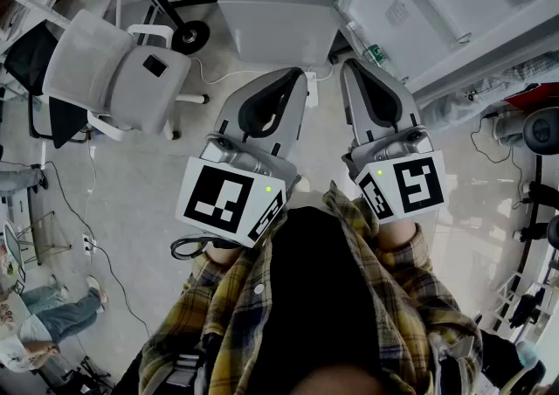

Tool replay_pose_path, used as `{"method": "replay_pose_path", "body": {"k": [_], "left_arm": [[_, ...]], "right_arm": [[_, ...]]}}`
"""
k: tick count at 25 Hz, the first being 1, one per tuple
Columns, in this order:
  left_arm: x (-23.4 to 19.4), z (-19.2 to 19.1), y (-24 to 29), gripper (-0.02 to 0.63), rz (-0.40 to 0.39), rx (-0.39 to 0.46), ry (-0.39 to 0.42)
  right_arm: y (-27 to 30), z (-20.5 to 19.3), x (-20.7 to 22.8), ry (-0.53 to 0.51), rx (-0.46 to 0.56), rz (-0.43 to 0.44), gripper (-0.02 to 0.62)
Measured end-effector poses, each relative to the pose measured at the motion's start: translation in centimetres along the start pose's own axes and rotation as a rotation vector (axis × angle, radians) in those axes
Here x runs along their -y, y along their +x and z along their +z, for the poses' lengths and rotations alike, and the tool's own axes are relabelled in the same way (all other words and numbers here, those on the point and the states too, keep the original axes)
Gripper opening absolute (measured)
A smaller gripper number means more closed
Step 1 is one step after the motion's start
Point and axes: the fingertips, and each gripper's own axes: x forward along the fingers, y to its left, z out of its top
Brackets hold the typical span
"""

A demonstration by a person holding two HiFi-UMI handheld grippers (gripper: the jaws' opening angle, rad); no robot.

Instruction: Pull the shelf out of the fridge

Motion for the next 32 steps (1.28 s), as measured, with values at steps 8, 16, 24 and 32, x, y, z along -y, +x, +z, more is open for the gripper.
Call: {"method": "replay_pose_path", "body": {"k": [8,16,24,32], "left_arm": [[1.0,-0.2,0.2,0.0,0.016,0.005,-0.006],[0.6,-0.4,0.4,0.0,0.063,0.001,-0.004],[-2.4,-0.4,0.0,0.0,0.098,-0.014,-0.003],[-8.5,0.4,0.3,0.0,0.069,-0.022,-0.012]], "right_arm": [[-1.1,-0.1,0.5,0.015,0.003,0.02,0.017],[-0.9,-0.4,0.7,0.006,-0.01,0.076,0.017],[2.2,-0.9,-0.7,0.03,-0.019,0.119,0.017],[7.7,-1.4,-2.6,0.043,-0.033,0.086,0.017]]}}
